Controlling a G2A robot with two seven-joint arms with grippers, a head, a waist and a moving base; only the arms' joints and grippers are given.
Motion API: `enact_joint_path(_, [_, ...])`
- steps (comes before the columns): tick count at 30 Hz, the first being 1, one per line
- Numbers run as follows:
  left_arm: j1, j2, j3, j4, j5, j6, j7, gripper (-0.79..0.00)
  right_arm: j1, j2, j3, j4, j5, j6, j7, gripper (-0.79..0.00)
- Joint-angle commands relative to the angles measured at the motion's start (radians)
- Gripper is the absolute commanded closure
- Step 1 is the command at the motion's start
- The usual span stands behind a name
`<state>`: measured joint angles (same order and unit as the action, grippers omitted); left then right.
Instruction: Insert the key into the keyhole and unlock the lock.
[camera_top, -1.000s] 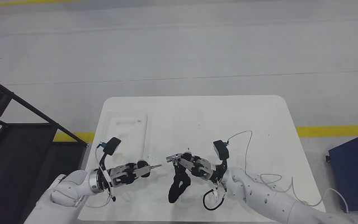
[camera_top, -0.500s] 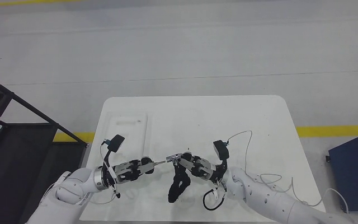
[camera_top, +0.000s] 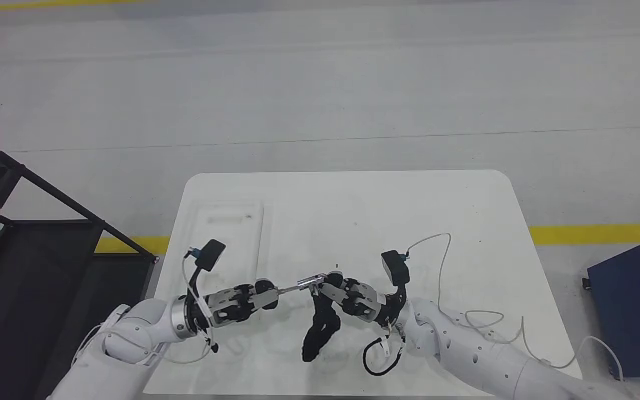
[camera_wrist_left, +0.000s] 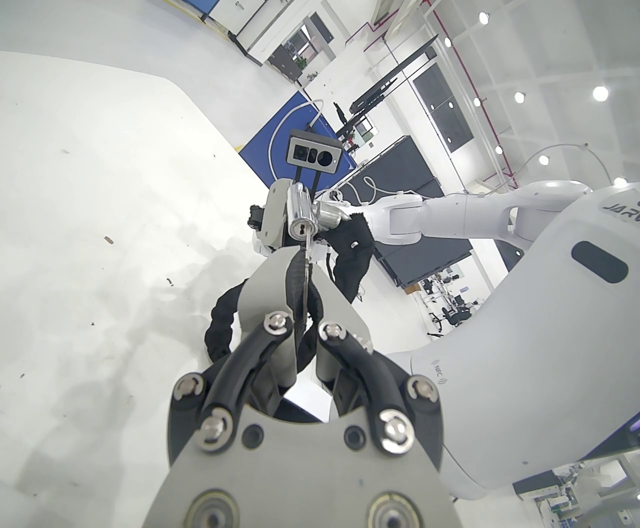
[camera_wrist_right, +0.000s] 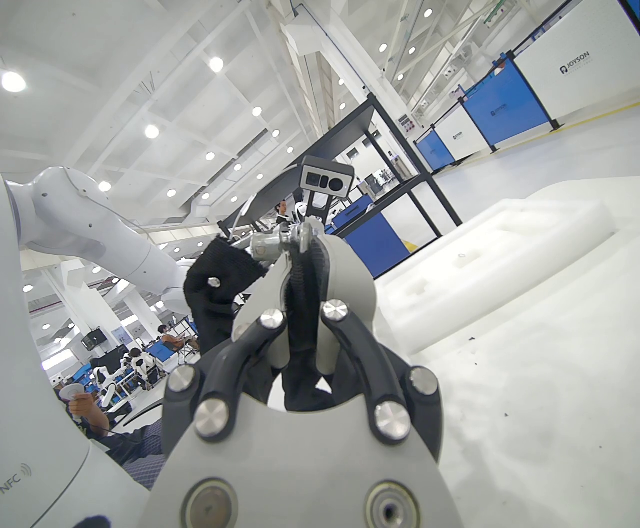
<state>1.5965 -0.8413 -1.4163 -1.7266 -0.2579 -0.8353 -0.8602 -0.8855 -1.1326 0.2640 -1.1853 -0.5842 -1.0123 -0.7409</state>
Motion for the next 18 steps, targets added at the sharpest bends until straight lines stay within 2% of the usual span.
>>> enact_joint_path(1, [0.000, 0.000, 0.001, 0.002, 0.004, -0.002, 0.002, 0.000, 0.000, 0.000, 0.000, 0.000, 0.000, 0.000, 0.000, 0.000])
enact_joint_path(18, [-0.015, -0.002, 0.008, 0.006, 0.035, 0.003, 0.022, 0.000, 0.000, 0.000, 0.000, 0.000, 0.000, 0.000, 0.000, 0.000])
